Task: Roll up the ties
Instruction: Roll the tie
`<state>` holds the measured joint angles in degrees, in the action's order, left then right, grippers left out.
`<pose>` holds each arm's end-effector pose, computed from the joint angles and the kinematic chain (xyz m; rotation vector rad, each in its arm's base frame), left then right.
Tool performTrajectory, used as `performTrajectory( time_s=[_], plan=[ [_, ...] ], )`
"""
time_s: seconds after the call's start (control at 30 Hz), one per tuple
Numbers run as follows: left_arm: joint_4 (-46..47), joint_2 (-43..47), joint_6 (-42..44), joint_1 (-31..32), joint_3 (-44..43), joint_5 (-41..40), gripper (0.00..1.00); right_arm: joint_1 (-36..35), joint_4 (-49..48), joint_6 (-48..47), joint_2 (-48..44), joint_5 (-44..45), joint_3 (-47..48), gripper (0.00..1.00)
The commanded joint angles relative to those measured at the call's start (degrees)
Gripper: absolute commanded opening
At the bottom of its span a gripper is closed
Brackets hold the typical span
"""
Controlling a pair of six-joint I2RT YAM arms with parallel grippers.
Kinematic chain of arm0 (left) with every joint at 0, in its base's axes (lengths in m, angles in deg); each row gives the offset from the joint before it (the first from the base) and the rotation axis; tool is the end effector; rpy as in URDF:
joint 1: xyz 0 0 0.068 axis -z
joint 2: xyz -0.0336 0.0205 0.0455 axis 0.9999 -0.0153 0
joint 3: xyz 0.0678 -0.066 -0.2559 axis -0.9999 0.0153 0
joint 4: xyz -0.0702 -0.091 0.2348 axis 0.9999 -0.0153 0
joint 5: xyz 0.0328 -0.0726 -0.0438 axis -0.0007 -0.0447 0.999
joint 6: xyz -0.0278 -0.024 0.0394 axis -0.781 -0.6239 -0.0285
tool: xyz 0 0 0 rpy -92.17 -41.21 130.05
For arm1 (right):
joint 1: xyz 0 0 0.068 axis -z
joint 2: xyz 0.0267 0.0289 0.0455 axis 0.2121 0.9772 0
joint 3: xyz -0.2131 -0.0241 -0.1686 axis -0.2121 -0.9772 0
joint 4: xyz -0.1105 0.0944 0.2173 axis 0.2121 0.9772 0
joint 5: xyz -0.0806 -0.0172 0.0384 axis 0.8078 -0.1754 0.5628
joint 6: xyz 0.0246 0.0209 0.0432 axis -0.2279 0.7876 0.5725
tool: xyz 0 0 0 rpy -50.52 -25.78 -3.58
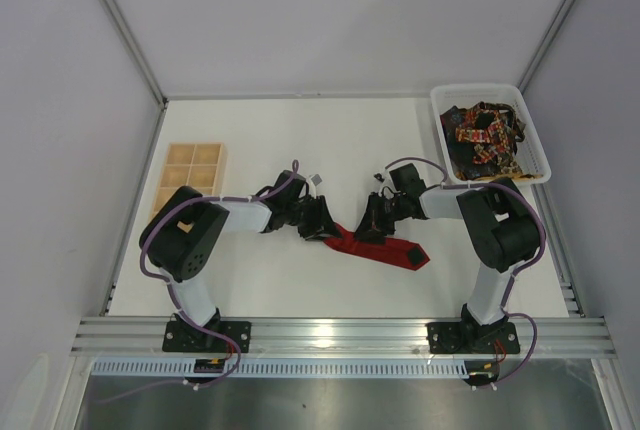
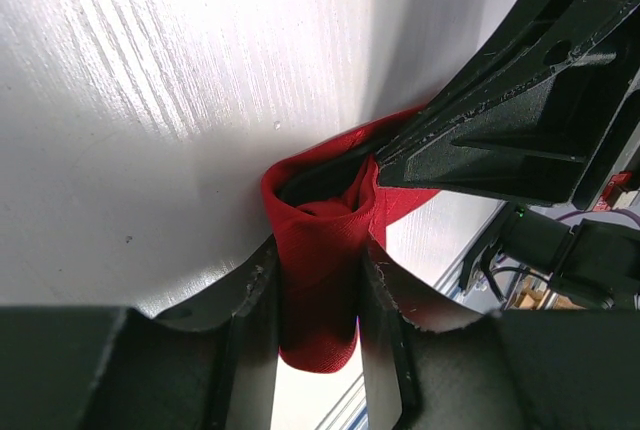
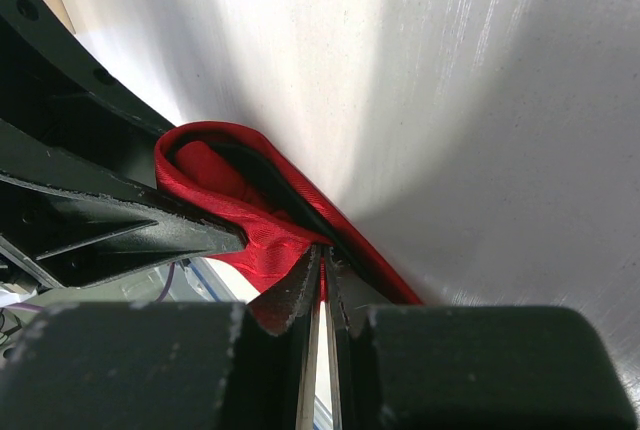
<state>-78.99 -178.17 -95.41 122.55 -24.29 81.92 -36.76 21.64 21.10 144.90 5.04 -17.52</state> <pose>0.2647 -0.1970 0.1208 0.0086 2.7008 -1.1985 0.2883 0.1572 0.1126 -0.0884 2.7611 1.2597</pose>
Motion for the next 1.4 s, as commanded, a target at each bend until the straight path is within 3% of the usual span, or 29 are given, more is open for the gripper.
performTrajectory(
  time_s=[0.0,0.37,0.7,1.07,1.37],
  plan=[
    [-0.66,-0.07,0.81,0.58,1.26,-4.37,0.33,-0.27,1.04,-2.17,1.93,4.83,0.03,0.11],
    [-5.49,1.86,3.79,1.02,-0.67,-7.80,0.00,-0.54,4.20,-2.52,-0.53,6.14,2.31,0.16],
    [-9.45,3.53,5.64,2.16,-1.37,-9.91,0.00,0.25,8.42,-3.75,-5.36,8.69,3.81,0.20],
    [-10.24,5.03,6.08,3.40,-1.99,-10.52,0.00,3.42,5.17,-2.26,-5.29,10.89,0.65,0.25],
    [-8.05,7.75,3.89,3.57,-0.76,-10.44,0.00,2.02,2.71,-0.85,-6.68,10.45,-4.18,0.23]
  ],
)
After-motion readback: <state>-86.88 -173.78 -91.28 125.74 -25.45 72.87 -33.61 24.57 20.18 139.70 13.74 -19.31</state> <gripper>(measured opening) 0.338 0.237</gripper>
